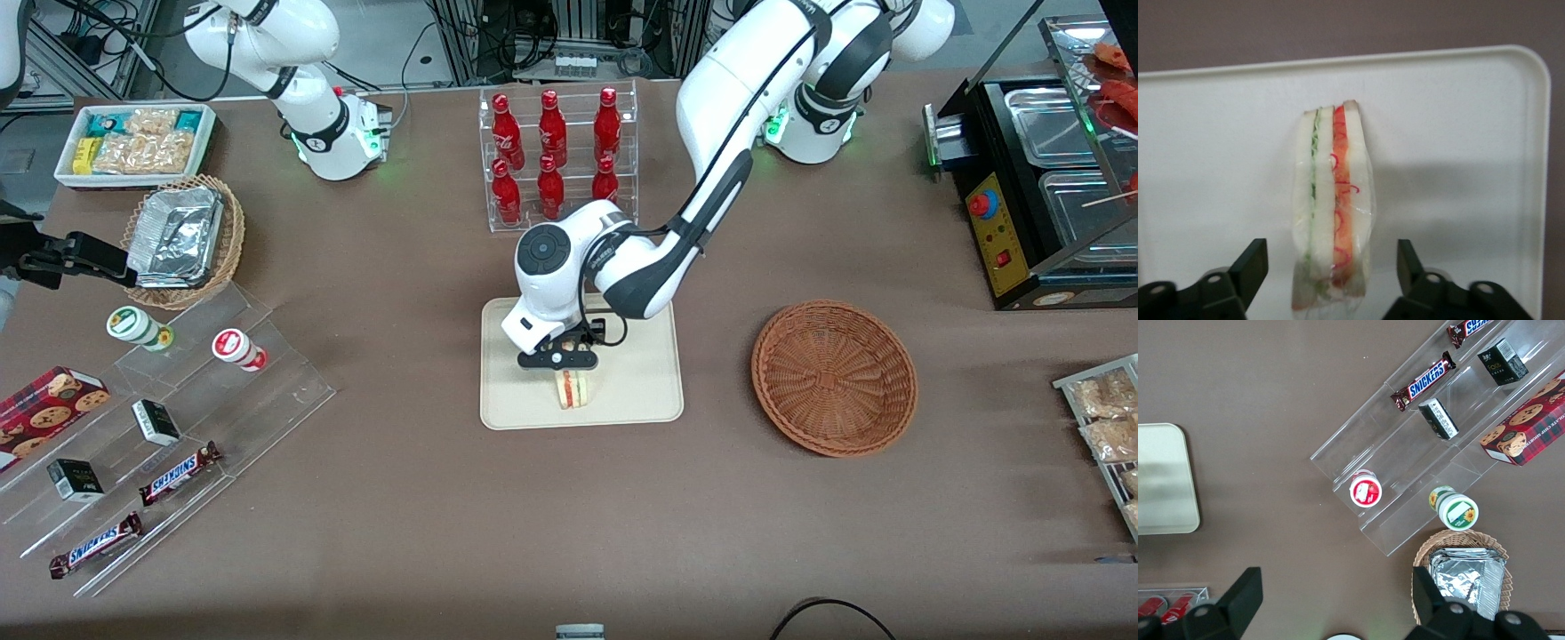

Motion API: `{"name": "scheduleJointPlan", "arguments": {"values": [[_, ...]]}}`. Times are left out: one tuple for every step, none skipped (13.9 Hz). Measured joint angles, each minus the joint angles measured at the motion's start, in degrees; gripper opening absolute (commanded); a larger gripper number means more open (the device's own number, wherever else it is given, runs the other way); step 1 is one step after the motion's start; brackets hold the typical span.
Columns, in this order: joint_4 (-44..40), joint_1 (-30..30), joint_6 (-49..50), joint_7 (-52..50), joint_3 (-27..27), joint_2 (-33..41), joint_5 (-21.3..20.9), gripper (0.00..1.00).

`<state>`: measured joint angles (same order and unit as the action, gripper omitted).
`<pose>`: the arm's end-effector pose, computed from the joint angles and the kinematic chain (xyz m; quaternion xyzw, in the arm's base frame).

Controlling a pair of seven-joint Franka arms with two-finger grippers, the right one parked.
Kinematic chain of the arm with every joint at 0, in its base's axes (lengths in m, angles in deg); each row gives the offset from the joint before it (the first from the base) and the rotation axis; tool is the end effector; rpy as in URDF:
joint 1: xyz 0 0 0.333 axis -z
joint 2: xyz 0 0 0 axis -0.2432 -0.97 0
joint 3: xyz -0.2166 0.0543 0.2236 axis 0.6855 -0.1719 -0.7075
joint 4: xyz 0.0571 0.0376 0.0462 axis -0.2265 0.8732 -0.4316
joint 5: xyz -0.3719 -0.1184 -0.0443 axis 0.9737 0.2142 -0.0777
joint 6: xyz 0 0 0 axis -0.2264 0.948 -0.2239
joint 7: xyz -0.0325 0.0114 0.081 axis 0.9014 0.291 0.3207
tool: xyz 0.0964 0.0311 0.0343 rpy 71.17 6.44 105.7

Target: Place sandwich from basket to tray

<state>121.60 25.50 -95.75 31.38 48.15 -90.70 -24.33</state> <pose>0.5086 -0.5424 0.2677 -0.9997 0.0089 -0.0160 0.0162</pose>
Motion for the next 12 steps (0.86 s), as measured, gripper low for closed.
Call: {"name": "scheduleJointPlan", "arguments": {"values": [[-0.4, -0.1, 1.53, -0.02, -0.13, 1.55, 0.0, 1.0], [-0.68, -0.35, 3.42, -0.07, -0.25, 3.49, 0.01, 1.0], [-0.91, -0.84, 5.75, -0.26, -0.38, 5.76, 0.02, 1.0], [-0.98, -1.61, 8.37, -0.61, -0.49, 8.22, 0.02, 1.0], [-1.01, -2.69, 11.23, -0.83, -0.61, 10.62, 0.02, 1.0], [-0.99, -4.15, 14.2, -0.86, -0.7, 12.93, 0.03, 1.0], [-0.78, -6.03, 17.03, -0.81, -0.76, 15.21, 0.03, 1.0], [-0.06, -8.4, 19.13, -0.16, -0.78, 17.64, 0.14, 1.0], [1.47, -10.93, 19.99, 1.54, -0.79, 20.22, 0.56, 1.0], [3.48, -13.18, 20.32, 4.05, -0.85, 22.75, 1.22, 1.0], [6.19, -15.61, 20.41, 7.17, -0.91, 25.71, 2.08, 1.0], [9.24, -18.14, 20.45, 10.49, -0.95, 28.96, 2.98, 1.0]]}}
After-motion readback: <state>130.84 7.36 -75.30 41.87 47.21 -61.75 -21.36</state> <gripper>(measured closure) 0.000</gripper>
